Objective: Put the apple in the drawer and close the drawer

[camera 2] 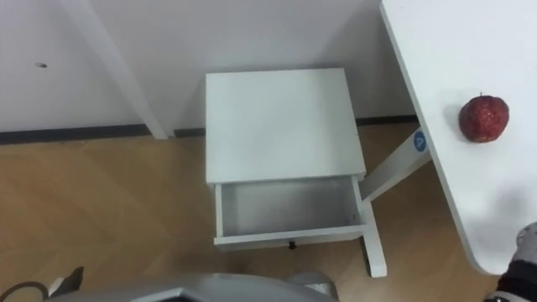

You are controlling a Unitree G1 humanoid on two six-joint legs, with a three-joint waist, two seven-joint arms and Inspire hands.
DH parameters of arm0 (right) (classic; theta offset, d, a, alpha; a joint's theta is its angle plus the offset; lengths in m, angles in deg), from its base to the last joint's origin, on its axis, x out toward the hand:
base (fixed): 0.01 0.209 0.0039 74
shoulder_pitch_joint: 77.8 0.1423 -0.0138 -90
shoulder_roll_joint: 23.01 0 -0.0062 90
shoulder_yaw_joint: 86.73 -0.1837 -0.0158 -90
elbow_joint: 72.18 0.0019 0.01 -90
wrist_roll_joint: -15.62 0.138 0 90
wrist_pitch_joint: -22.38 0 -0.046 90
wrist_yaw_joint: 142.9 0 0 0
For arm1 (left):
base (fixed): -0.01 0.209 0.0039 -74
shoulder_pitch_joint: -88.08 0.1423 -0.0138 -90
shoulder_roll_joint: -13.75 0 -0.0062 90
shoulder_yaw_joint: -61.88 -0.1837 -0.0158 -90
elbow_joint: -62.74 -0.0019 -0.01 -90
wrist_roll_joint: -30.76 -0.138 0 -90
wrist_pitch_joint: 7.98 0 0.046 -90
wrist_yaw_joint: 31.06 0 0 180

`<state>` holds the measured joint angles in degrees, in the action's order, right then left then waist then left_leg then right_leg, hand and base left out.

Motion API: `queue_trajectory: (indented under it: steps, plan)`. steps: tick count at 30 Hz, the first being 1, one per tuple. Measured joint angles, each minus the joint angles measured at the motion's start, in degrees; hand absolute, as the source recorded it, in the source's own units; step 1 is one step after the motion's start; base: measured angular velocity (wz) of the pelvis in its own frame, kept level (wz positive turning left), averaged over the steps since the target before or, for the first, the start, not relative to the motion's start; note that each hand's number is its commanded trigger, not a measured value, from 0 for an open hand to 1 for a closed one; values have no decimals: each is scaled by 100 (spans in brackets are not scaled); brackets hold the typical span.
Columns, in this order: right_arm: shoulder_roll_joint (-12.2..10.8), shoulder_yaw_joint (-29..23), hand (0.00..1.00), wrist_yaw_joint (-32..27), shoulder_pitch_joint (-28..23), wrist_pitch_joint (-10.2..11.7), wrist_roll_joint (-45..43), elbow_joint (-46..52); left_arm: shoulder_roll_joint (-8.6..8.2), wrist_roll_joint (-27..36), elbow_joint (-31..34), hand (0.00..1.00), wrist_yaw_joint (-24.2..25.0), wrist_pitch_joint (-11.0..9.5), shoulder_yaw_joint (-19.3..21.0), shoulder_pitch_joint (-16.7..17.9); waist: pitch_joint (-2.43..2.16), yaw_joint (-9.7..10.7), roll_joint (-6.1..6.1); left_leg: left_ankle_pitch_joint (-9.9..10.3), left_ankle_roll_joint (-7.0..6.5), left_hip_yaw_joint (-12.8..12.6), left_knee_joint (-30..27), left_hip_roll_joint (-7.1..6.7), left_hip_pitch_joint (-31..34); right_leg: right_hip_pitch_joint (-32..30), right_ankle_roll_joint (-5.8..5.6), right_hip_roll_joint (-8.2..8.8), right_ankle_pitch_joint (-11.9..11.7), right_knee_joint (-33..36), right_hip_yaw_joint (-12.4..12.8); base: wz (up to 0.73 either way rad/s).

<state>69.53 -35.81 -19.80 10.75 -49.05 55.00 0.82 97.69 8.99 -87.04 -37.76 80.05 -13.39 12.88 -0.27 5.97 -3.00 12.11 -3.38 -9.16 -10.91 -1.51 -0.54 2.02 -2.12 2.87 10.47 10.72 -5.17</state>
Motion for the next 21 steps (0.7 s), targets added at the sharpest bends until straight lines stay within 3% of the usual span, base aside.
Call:
queue_trajectory:
  steps: [7, 9, 15, 21]
  plan:
    - [3, 620, 0, 399, -185, -101, -1015, 581, -1, 7, -2, 0, -52, 0, -227, 32, 13, -48, -12, -1, 1, -5, 2, 50, -35, 43, 0, -2, 0, -8, -11, 0]
    - [-9, 911, 0, 552, -207, -126, -1173, 581, 0, 56, -42, 0, -55, -2, -417, 25, 44, -73, -5, 0, 2, 4, 21, 54, -98, 95, 0, -5, 0, -9, -3, 0]
    - [-36, 1349, 0, 984, -318, -243, -1982, 582, 1, 101, -56, 0, -50, 2, -551, 70, 43, -156, -14, -4, 11, 0, 25, 68, -108, 94, 1, -21, -1, -10, 10, -1]
    - [-39, 1700, 0, 1468, -437, -382, -2008, 582, 0, 203, -55, 0, -49, 2, -620, 107, 27, -200, -13, -6, 14, -13, 6, 73, -129, 95, 1, -22, -1, -14, 13, 0]
